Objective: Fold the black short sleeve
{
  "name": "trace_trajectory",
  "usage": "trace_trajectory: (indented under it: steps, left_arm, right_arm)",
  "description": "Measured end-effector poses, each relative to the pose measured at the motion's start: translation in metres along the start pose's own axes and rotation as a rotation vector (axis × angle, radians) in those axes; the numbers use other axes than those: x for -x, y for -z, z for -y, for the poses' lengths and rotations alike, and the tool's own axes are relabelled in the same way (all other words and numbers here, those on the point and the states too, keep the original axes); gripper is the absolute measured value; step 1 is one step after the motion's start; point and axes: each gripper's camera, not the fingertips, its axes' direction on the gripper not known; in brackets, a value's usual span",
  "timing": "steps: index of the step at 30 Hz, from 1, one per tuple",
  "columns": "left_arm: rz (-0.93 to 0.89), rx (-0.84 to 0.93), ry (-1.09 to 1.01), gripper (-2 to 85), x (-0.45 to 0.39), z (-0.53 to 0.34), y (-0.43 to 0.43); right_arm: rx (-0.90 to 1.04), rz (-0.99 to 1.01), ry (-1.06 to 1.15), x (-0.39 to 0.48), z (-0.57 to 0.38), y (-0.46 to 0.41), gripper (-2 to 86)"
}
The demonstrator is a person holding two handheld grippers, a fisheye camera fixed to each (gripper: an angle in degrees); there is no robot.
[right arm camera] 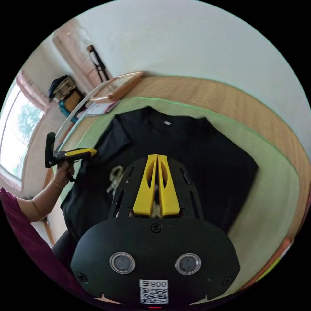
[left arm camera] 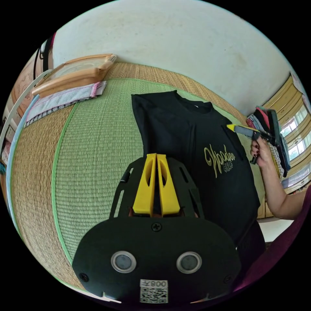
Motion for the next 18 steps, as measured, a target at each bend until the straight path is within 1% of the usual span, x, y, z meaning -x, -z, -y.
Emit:
trace_trajectory:
  steps: [1,5,6,7,12,15,18]
  left_arm:
    - [0.003,0.003,-0.002,0.1,0.000,0.001,0.001]
    - [0.038,0.024,-0.012,0.2,-0.002,0.008,0.004]
    - [0.046,0.030,-0.019,0.2,-0.002,0.011,0.004]
    - [0.047,0.033,-0.020,0.2,-0.001,0.012,0.005]
    - [0.031,0.067,0.004,0.1,0.009,0.022,0.009]
    - [0.031,0.059,0.013,0.1,0.013,0.024,0.011]
    - [0.015,0.056,0.041,0.1,0.022,0.027,0.012]
  right_arm:
    - [0.001,-0.016,-0.073,-0.026,-0.024,0.015,0.2]
    - [0.049,-0.042,-0.207,-0.075,-0.077,0.030,0.1]
    - [0.087,-0.049,-0.214,-0.083,-0.088,0.025,0.1]
    - [0.025,-0.034,-0.219,-0.089,-0.097,0.030,0.1]
    - [0.029,-0.004,-0.241,-0.110,-0.107,0.043,0.1]
    - [0.012,-0.010,-0.228,-0.119,-0.116,0.051,0.1]
    - [-0.007,0.027,-0.241,-0.135,-0.123,0.059,0.1]
